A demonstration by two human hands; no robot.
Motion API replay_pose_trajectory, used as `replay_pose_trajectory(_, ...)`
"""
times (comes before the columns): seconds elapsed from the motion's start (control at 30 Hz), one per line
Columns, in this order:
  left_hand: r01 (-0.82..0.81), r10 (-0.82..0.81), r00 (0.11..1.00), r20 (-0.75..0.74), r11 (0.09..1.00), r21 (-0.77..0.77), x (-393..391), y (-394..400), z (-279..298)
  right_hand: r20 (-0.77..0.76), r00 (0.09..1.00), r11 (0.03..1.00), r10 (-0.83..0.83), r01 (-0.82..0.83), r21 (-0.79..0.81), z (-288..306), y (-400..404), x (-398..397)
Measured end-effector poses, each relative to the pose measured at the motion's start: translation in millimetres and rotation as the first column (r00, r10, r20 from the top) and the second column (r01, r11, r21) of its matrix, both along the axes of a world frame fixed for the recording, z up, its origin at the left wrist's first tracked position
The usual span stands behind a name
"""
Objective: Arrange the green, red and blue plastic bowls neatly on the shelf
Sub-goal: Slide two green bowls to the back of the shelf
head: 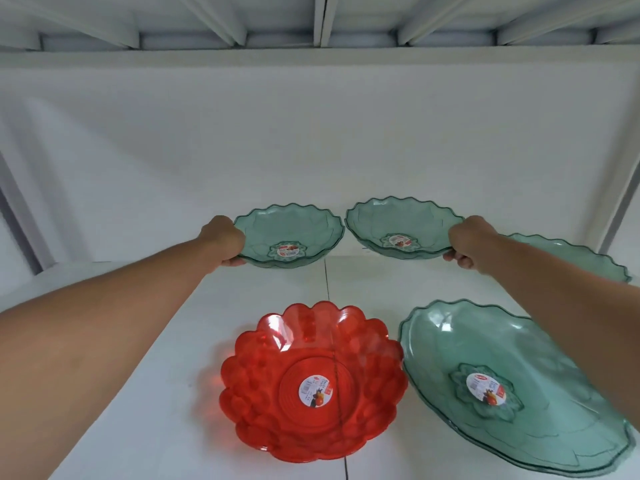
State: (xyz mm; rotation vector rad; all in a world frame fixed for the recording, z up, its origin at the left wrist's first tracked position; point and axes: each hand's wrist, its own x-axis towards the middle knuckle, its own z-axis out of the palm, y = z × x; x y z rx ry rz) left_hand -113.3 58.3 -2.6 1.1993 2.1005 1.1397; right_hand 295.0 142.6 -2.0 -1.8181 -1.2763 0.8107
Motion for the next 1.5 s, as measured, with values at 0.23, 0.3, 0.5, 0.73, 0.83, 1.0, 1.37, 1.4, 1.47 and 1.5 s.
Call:
replay_pose_trajectory(0.23, -0.168, 0.168, 0.986, 0.007, 0.986, -0.022, -53.7, -64.8, 9.6, -0.048, 0.981, 0.982, 0.189, -0.19, -0.017, -2.6, 0.9, -60.7)
replay_pose_trajectory(0.3, -0.221, 0.222, 0.975, -0.002, 0.975, -0.034, -68.6, -86.1, 8.1, -0.061, 0.97, 0.971, 0.236, -0.237, -0.014, -3.5, 1.8, -83.5)
replay_pose_trajectory(0.5, -0.291, 0.291, 0.957, -0.001, 0.956, -0.046, -118.1, -139.3, 1.5, -0.114, 0.94, 0.944, 0.321, -0.328, -0.039, -11.5, -21.7, -158.4)
replay_pose_trajectory(0.73, -0.307, 0.307, 0.951, 0.024, 0.952, -0.024, -197.7, -153.4, -15.2, -0.123, 0.934, 0.936, 0.336, -0.346, -0.071, -13.6, -56.8, -236.4)
replay_pose_trajectory(0.83, -0.276, 0.277, 0.961, 0.03, 0.961, -0.014, -236.9, -148.9, -21.9, -0.111, 0.949, 0.951, 0.295, -0.303, -0.058, -17.7, -68.8, -272.2)
replay_pose_trajectory(1.0, -0.222, 0.222, 0.974, 0.048, 0.975, -0.012, -292.8, -133.2, -26.0, -0.14, 0.974, 0.981, 0.178, -0.187, -0.051, -21.5, -81.2, -324.9)
replay_pose_trajectory(1.37, -0.201, 0.203, 0.979, 0.025, 0.978, -0.049, -342.9, -118.5, -25.4, -0.201, 0.979, 0.987, 0.022, -0.054, -0.152, -27.3, -79.8, -363.0)
replay_pose_trajectory(1.4, -0.211, 0.214, 0.976, 0.041, 0.976, -0.061, -344.6, -117.6, -29.0, -0.214, 0.977, 0.984, 0.007, -0.045, -0.173, -28.7, -78.5, -363.2)
replay_pose_trajectory(1.47, -0.224, 0.229, 0.971, 0.072, 0.972, -0.07, -347.2, -113.8, -37.0, -0.209, 0.978, 0.981, -0.009, -0.032, -0.192, -33.4, -75.9, -366.0)
replay_pose_trajectory(1.5, -0.229, 0.234, 0.969, 0.082, 0.971, -0.07, -348.7, -110.7, -41.3, -0.193, 0.981, 0.98, -0.007, -0.032, -0.195, -36.6, -74.5, -368.3)
